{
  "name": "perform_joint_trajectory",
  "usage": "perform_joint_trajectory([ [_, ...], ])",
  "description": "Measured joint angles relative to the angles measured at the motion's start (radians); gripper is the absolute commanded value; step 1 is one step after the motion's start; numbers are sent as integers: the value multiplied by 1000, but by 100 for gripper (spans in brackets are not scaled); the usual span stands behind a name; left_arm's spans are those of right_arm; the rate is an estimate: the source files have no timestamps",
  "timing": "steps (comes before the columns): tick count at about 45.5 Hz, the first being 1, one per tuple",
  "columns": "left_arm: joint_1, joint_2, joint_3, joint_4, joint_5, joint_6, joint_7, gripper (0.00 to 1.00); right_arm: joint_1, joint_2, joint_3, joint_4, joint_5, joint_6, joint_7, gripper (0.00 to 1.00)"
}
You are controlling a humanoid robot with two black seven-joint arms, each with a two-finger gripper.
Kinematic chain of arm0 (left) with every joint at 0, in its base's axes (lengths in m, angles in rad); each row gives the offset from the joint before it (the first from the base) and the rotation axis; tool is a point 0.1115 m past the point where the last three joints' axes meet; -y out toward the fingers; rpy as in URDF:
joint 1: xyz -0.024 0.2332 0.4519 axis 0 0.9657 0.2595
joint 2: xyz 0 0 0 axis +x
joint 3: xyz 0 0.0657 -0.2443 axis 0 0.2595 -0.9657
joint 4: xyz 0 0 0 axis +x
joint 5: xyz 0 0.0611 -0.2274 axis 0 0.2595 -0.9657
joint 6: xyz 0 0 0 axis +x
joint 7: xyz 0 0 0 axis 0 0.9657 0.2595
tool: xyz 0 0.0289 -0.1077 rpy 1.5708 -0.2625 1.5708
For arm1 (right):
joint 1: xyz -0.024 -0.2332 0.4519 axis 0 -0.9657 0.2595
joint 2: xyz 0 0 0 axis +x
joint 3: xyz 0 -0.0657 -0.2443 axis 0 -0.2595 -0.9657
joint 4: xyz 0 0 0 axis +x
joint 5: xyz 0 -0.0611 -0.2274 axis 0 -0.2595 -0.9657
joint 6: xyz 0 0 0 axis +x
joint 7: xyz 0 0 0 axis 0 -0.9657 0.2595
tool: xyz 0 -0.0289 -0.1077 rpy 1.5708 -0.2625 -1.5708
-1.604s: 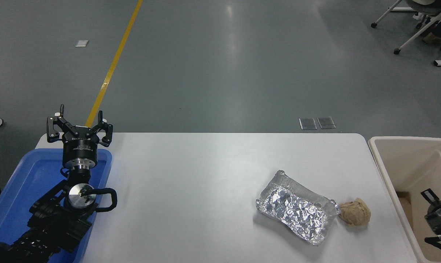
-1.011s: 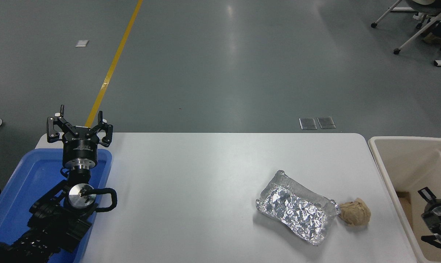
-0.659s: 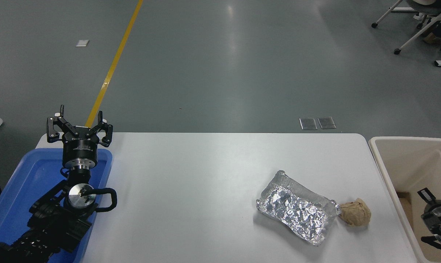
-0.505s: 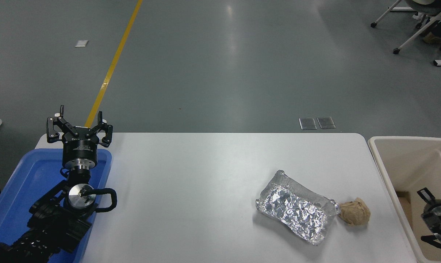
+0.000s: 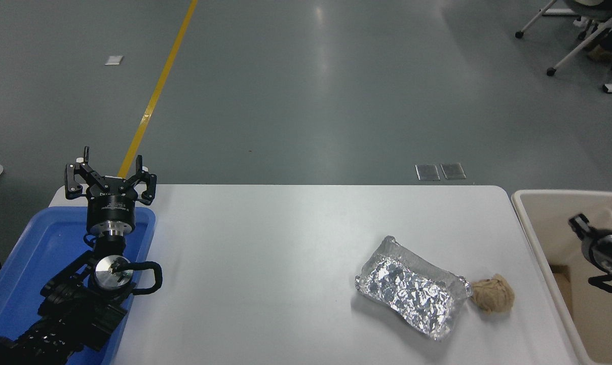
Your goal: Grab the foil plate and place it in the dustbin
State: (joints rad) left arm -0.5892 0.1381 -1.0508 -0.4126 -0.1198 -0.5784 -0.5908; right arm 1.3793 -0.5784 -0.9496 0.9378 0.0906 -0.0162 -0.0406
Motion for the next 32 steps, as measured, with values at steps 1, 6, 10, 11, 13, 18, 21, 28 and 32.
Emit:
perform_joint_trajectory([
  [1, 0, 0, 0, 0, 0, 0, 0, 99, 39, -2, -18, 37, 0, 12, 0, 100],
  [6, 0, 0, 0, 0, 0, 0, 0, 99, 245, -10, -106, 217, 0, 90, 0, 100],
  [10, 0, 0, 0, 0, 0, 0, 0, 99, 395, -14, -164, 333, -2, 156, 0, 100],
  [11, 0, 0, 0, 0, 0, 0, 0, 99, 431, -15, -176, 360, -3, 174, 0, 100],
  [13, 0, 0, 0, 0, 0, 0, 0, 99, 509, -18, -201, 419, -7, 216, 0, 100],
  [18, 0, 0, 0, 0, 0, 0, 0, 99, 672, -24, -245, 532, -37, 320, -1, 100],
  [21, 0, 0, 0, 0, 0, 0, 0, 99, 773, -29, -266, 592, -59, 398, -3, 100],
  [28, 0, 0, 0, 0, 0, 0, 0, 99, 945, -33, -291, 669, -89, 563, -10, 100],
  [32, 0, 0, 0, 0, 0, 0, 0, 99, 1008, -35, -300, 691, -99, 627, -25, 100],
])
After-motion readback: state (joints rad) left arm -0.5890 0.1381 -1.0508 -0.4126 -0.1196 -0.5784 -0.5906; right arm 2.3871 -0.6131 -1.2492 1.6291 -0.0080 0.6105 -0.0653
